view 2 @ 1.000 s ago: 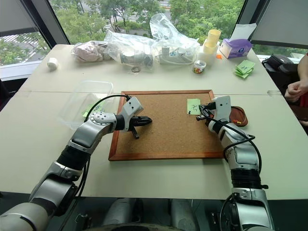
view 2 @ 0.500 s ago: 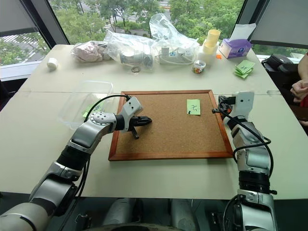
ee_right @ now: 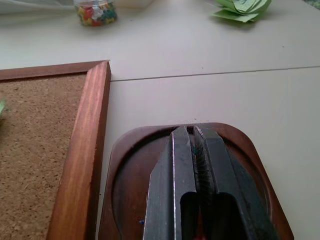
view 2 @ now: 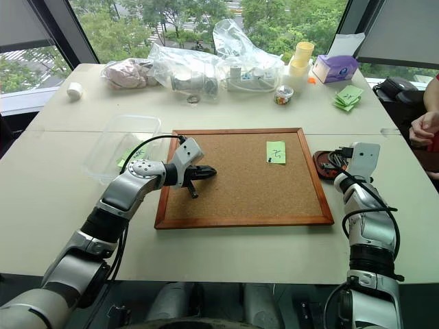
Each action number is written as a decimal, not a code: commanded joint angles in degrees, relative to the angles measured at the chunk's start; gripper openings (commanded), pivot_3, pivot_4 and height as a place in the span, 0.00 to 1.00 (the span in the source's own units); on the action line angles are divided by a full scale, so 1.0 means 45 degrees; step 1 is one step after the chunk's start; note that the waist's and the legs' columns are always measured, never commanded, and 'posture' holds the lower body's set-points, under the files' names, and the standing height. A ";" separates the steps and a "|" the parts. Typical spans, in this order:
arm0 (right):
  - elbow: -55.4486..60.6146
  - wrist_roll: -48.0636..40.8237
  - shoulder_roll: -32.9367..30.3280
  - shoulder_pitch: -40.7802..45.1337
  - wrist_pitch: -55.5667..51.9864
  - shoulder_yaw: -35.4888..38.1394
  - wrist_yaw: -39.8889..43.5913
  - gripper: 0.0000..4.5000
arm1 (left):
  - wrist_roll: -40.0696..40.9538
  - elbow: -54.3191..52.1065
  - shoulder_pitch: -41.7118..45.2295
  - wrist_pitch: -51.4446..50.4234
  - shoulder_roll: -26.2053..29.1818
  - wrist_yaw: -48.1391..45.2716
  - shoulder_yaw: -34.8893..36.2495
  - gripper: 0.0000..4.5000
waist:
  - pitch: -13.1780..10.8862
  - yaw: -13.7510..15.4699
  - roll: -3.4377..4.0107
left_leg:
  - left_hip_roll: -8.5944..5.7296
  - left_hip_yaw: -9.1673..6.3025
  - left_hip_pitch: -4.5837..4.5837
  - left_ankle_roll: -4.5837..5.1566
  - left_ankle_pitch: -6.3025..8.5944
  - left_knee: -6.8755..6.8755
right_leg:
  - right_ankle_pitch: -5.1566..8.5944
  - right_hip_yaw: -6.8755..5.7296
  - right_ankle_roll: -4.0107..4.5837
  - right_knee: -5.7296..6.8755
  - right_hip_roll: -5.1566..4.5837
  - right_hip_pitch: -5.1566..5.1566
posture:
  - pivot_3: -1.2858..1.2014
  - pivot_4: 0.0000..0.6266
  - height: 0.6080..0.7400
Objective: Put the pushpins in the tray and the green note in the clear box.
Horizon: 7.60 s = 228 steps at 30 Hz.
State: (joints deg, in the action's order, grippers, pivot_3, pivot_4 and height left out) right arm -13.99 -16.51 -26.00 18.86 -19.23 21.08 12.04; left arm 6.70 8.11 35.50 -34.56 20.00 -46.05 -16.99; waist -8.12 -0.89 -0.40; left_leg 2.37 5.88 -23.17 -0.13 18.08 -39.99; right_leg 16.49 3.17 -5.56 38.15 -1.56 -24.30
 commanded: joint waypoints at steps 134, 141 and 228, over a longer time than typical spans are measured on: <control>0.6162 -0.0517 -0.1095 0.2096 -0.3959 -0.3208 0.3247 0.00 | 0.4569 0.0401 0.0825 -0.1530 -0.4381 0.0298 0.2866 0.98 | -0.0039 0.0073 -0.0070 | -0.0027 -0.0042 -0.0051 -0.0017 -0.0009 -0.0007 | -0.0002 -0.0020 -0.0002 -0.0007 -0.0031 -0.0033 | 0.52 0.24 0.99; 0.5291 -0.0086 -0.0503 0.3274 -0.3940 -0.3493 0.2477 0.00 | 0.3951 0.1364 0.0945 0.0111 -0.5757 0.2153 0.3078 0.98 | -0.0038 0.0021 -0.0068 | -0.0024 -0.0041 -0.0047 -0.0006 -0.0003 -0.0003 | -0.0002 -0.0017 -0.0002 -0.0008 -0.0020 -0.0033 | 0.52 0.24 0.99; 0.7574 -0.1417 0.1688 0.1974 -0.3905 -0.1592 0.0304 0.00 | 0.8150 0.6457 0.4956 0.0939 -0.7942 0.4398 0.6634 0.03 | -0.0041 0.0001 -0.0071 | -0.0071 -0.0061 -0.0060 -0.0004 -0.0002 0.0008 | 0.0000 -0.0030 -0.0005 -0.0029 -0.0006 -0.0036 | 0.52 0.24 0.99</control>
State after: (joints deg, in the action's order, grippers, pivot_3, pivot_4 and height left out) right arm 17.68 -21.71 -18.38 26.37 -38.26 12.65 13.62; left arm 42.74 39.94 59.01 -29.93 -11.29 -25.47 13.68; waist -8.30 -0.89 -0.72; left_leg 2.05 5.61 -23.44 -0.15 18.07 -39.95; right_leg 16.49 3.03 -5.59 38.02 -1.59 -24.47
